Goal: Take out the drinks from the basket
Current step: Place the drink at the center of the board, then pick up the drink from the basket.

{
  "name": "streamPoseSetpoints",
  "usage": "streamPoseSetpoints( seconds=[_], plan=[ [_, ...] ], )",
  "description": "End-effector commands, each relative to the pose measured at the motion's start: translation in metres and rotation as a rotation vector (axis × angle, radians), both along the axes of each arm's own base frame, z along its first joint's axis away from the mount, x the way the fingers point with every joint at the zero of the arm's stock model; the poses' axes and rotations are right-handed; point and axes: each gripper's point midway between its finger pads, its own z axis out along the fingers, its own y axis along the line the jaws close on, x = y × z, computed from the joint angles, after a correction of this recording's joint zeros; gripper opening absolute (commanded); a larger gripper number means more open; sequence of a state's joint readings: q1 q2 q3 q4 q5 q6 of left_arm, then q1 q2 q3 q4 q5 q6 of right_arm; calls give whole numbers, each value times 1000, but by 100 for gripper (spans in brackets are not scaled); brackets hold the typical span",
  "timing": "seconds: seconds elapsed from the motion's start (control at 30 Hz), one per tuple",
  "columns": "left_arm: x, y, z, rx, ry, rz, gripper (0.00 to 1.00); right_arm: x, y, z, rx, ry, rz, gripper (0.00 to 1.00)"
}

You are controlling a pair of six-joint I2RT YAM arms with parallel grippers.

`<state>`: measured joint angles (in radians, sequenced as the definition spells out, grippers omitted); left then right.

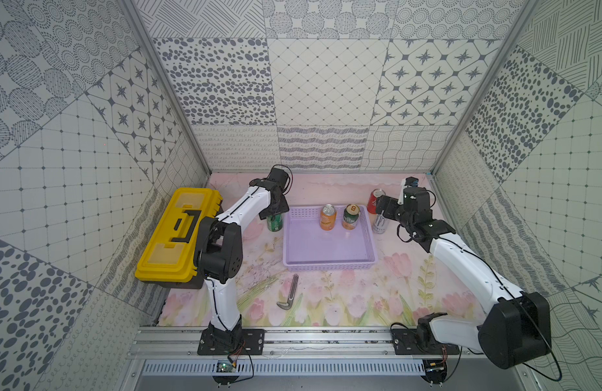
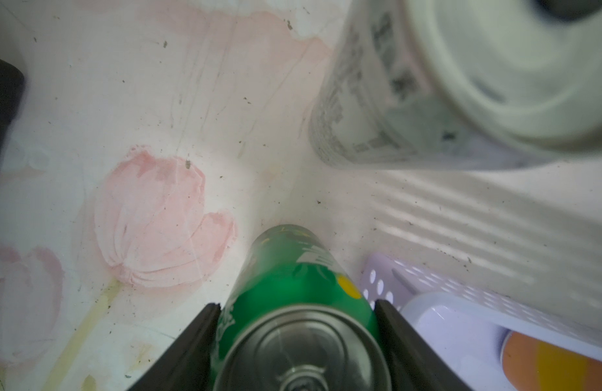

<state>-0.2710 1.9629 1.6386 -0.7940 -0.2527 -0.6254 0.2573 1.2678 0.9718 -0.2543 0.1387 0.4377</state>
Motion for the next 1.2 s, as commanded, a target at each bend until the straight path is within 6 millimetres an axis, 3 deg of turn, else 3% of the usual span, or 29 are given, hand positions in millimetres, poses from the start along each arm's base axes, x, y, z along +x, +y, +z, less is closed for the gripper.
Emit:
streamPoseSetpoints(
  seconds=[0.0,0.23,0.5,0.57,0.73,0.93,1.07,1.17],
  plan=[
    [9,2,0,-31,-38,13,74,4,1,7,23,-38,1,96],
    [3,3,16,-44,-74,22,88,4,4,8,33,-35,15,97],
    [-2,-15,62,-176,-177,-2,100,5,14,5,46,-10,58,97],
    [-5,-23,74,-207,-202,-24,100,6,21,2,53,3,93,97],
    [-22,-55,96,-259,-251,-115,100,6,63,-6,-19,52,236,97],
    [-44,-92,94,-300,-241,-213,100,14,94,-27,-85,133,299,97],
    [-51,-110,94,-325,-228,-257,100,25,102,-37,-135,177,298,96],
    [-52,-113,92,-324,-222,-264,100,33,104,-43,-155,204,296,95]
  ],
)
